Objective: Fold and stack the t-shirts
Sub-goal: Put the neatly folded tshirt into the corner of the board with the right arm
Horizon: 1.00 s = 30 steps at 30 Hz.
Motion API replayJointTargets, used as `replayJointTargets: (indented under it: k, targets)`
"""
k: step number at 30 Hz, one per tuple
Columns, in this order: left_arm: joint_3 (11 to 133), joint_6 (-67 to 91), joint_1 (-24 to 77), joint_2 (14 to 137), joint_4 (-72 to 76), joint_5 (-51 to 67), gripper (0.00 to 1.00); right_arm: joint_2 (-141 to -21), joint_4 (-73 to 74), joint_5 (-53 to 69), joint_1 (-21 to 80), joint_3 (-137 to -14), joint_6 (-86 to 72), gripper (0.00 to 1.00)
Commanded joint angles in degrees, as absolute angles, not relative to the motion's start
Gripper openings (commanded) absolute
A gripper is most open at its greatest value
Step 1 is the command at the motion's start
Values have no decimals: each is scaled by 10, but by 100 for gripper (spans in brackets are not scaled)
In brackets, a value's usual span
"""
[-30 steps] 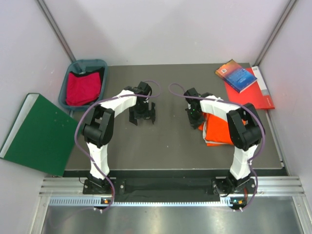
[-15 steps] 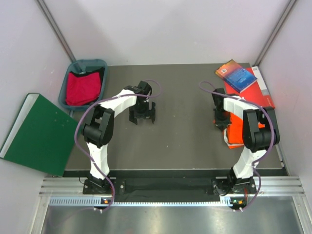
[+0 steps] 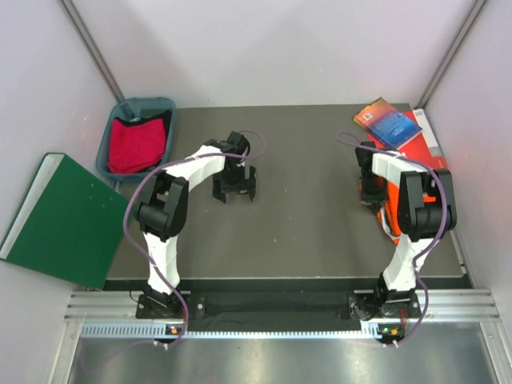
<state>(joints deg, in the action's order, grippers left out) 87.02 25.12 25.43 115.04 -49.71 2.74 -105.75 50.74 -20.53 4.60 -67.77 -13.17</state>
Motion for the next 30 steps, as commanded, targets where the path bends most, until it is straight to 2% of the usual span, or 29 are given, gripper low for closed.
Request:
replayJointTargets:
  k: [1,9,17,30]
  targets:
    - [889,243,253,1150,-507,30,99,-1097,482,-207,50,-767,-108,0]
    - [875,248,251,1135,-504,21,99,-1163,483,-244,69,-804,-120,0]
    - [864,249,250,1126,-504,18,99,-1179,471,-288,55,-807,-140,0]
    - [858,252,250,1118,-504,17,99,-1151,454,-308,-67,-789,-120,0]
